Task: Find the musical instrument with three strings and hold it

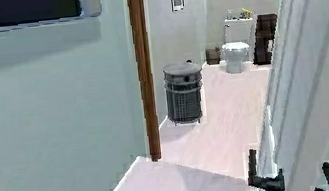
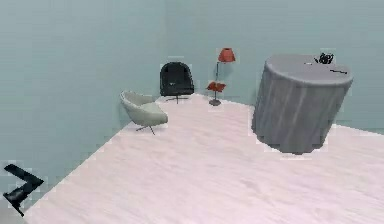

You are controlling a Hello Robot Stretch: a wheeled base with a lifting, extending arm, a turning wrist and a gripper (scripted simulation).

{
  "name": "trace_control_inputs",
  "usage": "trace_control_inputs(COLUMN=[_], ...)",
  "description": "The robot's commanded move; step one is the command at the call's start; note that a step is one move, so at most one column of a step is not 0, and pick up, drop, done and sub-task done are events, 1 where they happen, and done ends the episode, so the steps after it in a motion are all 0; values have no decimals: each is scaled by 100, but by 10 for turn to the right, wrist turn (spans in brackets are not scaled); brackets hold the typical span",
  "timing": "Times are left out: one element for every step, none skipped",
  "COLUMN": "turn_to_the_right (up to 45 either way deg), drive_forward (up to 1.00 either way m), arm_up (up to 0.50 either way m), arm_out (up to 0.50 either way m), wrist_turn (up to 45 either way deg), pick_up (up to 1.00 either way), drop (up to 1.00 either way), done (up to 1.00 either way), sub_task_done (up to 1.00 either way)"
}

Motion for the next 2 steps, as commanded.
trace_control_inputs(turn_to_the_right=[-90, 0], drive_forward=[0, 60], arm_up=[0, 0], arm_out=[0, 0], wrist_turn=[0, 0], pick_up=[0, 0], drop=[0, 0], done=[0, 0], sub_task_done=[0, 0])
